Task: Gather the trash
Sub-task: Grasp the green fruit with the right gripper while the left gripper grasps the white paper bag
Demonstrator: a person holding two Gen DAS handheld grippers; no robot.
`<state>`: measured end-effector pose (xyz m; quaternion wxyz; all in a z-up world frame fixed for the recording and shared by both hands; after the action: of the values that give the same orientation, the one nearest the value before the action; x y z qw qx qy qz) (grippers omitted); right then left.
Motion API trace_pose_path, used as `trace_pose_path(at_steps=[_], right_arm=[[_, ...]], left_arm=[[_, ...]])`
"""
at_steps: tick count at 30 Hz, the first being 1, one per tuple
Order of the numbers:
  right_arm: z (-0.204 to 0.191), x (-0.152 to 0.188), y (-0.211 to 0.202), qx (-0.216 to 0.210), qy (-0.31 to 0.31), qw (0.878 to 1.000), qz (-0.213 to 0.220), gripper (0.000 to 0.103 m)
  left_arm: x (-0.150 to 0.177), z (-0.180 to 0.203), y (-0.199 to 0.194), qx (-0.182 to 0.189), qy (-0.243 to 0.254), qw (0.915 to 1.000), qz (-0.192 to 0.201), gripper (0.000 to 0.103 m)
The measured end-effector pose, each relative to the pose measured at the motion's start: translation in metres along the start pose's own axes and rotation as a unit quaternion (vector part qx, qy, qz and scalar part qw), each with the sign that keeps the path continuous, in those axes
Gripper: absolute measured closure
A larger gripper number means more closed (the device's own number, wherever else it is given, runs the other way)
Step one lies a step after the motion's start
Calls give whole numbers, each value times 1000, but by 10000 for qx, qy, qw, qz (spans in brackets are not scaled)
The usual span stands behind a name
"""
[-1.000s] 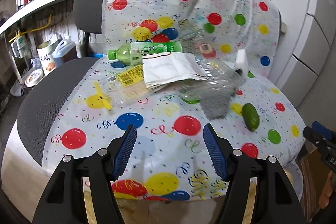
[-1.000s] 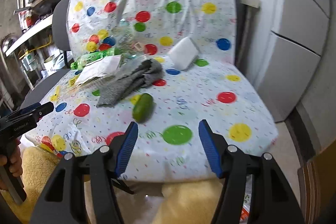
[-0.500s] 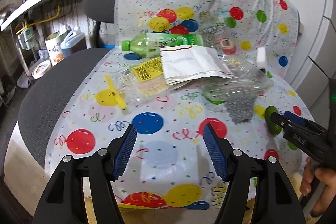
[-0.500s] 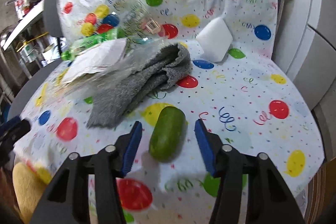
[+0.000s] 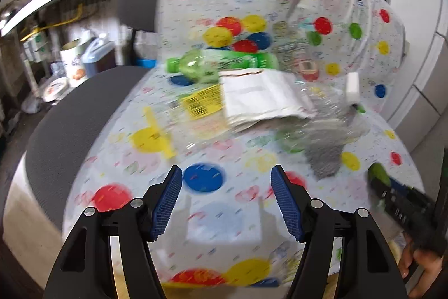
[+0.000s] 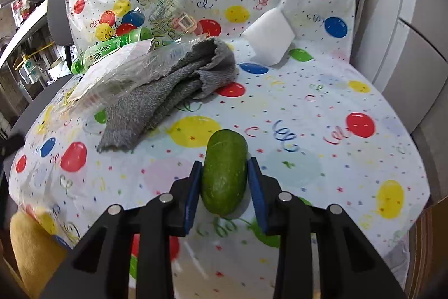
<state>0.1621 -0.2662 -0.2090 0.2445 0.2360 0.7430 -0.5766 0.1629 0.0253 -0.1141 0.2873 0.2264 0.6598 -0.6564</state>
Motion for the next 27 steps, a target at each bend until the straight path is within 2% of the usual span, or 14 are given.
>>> trace_pose_path(at_steps=[3, 8, 10, 12, 14, 16, 18, 23, 27], right_arm=[[9, -1, -12, -12, 28, 9999, 160, 70], [20, -2, -23, 90, -23, 9995, 310, 70], [23, -2, -22, 78, 5, 9995, 310, 70], [27, -3, -20, 64, 64, 9995, 312, 70], [30, -3, -18, 66, 115, 9994, 323, 70], [32, -4, -16, 57, 153, 9994, 309, 70], [34, -3, -13, 50, 169, 9995, 275, 70], [37, 0, -7, 5, 197, 9996, 200, 70], [39, 1, -8, 1, 213, 9996, 206, 70]], left_arm=[[-23, 6, 14, 107, -3, 9999, 102, 36], [-53, 3, 56, 276, -265, 9991, -206, 47], [-62, 8, 68, 346, -319, 9985, -293, 47], [-69, 18, 71, 471, -306, 9979, -331, 39], [-73, 39, 69, 579, 20, 9981, -219, 31], [-74, 63, 70, 395, 610, 9973, -122, 24], [-73, 79, 78, 185, 1012, 9945, -213, 24], [-71, 85, 106, 208, 918, 9935, -636, 29], [-67, 64, 121, 465, 407, 9942, -882, 45]])
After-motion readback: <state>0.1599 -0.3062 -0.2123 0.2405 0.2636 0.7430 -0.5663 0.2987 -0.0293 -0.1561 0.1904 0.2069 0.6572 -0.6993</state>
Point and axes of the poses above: each gripper's, at about its wrist camera, not at the fingertips, and y roughly the way its jaws point, z to its right, x to its underside, the point moved 3 cm from there along y, roughly the way its jaws point, and after that the axes turned 10 degrees about -x, right-handed, at the moved point
